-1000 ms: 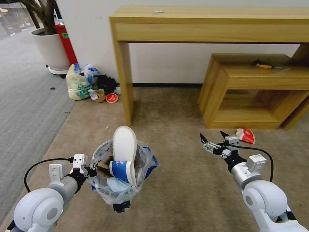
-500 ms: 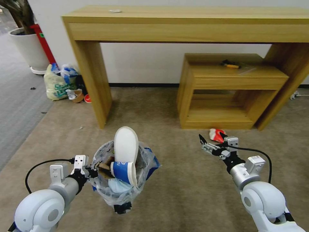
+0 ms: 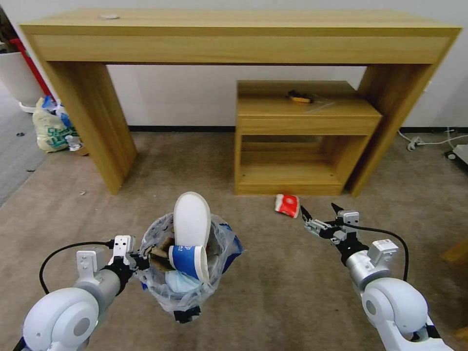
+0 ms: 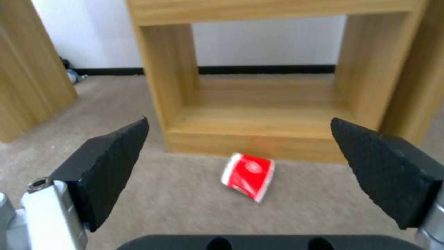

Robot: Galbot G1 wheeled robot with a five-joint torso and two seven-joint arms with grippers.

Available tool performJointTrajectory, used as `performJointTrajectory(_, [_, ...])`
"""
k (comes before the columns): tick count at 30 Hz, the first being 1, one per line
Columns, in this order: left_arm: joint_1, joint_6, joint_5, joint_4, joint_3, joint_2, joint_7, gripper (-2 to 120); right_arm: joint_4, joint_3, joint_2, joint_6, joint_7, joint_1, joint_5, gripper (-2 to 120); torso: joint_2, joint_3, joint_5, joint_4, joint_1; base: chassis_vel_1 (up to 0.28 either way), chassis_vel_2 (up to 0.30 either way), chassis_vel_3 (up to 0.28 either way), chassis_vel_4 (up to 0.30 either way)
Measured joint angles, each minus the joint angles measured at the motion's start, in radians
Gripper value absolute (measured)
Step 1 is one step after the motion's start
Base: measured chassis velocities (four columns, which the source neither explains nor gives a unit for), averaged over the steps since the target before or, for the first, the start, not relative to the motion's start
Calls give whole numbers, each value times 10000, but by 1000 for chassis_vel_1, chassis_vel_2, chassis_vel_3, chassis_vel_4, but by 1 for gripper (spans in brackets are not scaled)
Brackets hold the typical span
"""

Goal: Pick up the trash bin and place the garbage on the floor into it.

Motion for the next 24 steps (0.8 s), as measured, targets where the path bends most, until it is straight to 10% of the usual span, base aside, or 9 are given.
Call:
performJointTrajectory(10, [35,0,16,21,11,-34,75,0,-223,-108,153,293,283,-32,-457,100,-1,0,-3,-7,0,-290,-274,274,286])
performJointTrajectory(24, [41,0,98,17,145,-24,68,0,-290,4,366,314,269,-162,-535,100,0,-1,-5,-1,0,1,16,2,-5])
